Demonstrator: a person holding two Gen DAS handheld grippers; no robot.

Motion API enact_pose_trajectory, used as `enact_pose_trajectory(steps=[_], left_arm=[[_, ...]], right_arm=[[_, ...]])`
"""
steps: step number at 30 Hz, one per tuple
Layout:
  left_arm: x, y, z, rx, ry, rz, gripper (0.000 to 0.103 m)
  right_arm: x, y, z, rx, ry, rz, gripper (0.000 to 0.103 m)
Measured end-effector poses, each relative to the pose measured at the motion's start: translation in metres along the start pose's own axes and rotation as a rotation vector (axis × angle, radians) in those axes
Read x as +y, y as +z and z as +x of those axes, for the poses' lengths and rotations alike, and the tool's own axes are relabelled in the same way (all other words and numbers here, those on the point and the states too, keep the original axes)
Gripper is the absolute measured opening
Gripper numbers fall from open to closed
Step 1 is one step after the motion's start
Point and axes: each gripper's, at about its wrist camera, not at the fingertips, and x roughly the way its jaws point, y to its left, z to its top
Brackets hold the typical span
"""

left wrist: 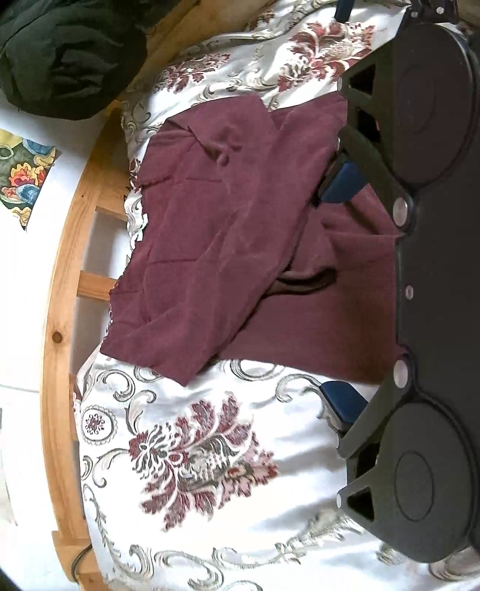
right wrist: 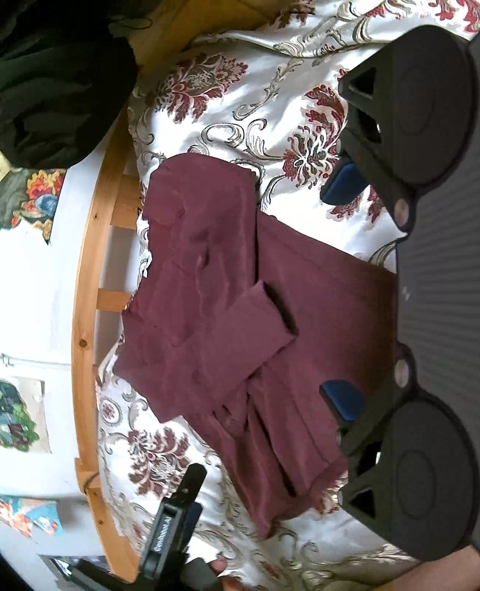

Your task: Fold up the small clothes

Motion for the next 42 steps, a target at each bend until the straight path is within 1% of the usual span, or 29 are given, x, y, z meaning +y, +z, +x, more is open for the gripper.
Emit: enact_pose_trajectory(steps=[4, 9, 11, 12, 14, 15, 16, 18, 20, 21, 23, 24, 26, 28, 30, 32, 33, 37, 42], left_arm=[[-0.003, -0.010, -0.014, -0.008, 0.022, 0.015, 0.102], [-0.007, -0.024, -0.024, 0.023, 0.045, 0.034, 0.102], [-0.007, -0.030, -0.027, 0.049, 0.027, 0.046, 0.102], [-0.008, -0.032, -0.027, 0.087, -0.005, 0.070, 0.102], [-0.014, -0.033, -0.025, 0.182, -0.067, 0.162, 0.102], [-0.019, -0.034, -0.026, 0.227, -0.090, 0.231, 0.102], [-0.023, -0.036, -0.027, 0.247, -0.098, 0.286, 0.102], [-0.030, -0.042, -0.033, 0.247, -0.096, 0.404, 0.102], [-0.033, -0.051, -0.033, 0.218, -0.056, 0.495, 0.102], [-0.034, -0.057, -0.029, 0.215, -0.019, 0.533, 0.102], [-0.036, -0.065, -0.014, 0.267, 0.052, 0.577, 0.102], [-0.038, -0.068, -0.007, 0.304, 0.073, 0.596, 0.102], [-0.040, -0.071, 0.003, 0.337, 0.093, 0.629, 0.102], [-0.042, -0.070, 0.009, 0.344, 0.134, 0.652, 0.102], [-0.039, -0.068, 0.017, 0.348, 0.181, 0.674, 0.102], [-0.034, -0.066, 0.030, 0.369, 0.219, 0.680, 0.102], [-0.032, -0.065, 0.035, 0.378, 0.227, 0.671, 0.103], [-0.018, -0.055, 0.037, 0.386, 0.197, 0.626, 0.103], [-0.001, -0.047, 0.029, 0.381, 0.157, 0.623, 0.102]], right_arm=[[0.008, -0.005, -0.003, 0.006, -0.007, -0.034, 0.103], [0.017, -0.008, 0.000, 0.028, 0.001, -0.088, 0.103], [0.021, -0.008, 0.001, 0.032, 0.004, -0.108, 0.103], [0.022, -0.008, 0.001, 0.036, 0.002, -0.118, 0.103], [0.024, -0.009, 0.002, 0.045, 0.000, -0.136, 0.103], [0.026, -0.010, 0.002, 0.048, 0.002, -0.146, 0.103], [0.027, -0.010, 0.003, 0.050, 0.005, -0.153, 0.103], [0.031, -0.010, 0.004, 0.055, 0.014, -0.171, 0.103], [0.035, -0.011, 0.007, 0.069, 0.021, -0.192, 0.103], [0.037, -0.012, 0.010, 0.081, 0.024, -0.203, 0.103], [0.041, -0.014, 0.017, 0.122, 0.030, -0.232, 0.103], [0.044, -0.016, 0.021, 0.143, 0.030, -0.246, 0.103], [0.050, -0.020, 0.029, 0.191, 0.028, -0.274, 0.103], [0.055, -0.023, 0.035, 0.228, 0.018, -0.292, 0.103], [0.057, -0.025, 0.039, 0.243, 0.010, -0.297, 0.103], [0.057, -0.026, 0.041, 0.252, 0.002, -0.292, 0.103], [0.057, -0.027, 0.042, 0.258, -0.006, -0.289, 0.103], [0.046, -0.025, 0.045, 0.265, -0.045, -0.238, 0.103], [0.012, -0.018, 0.040, 0.235, -0.091, -0.092, 0.103]])
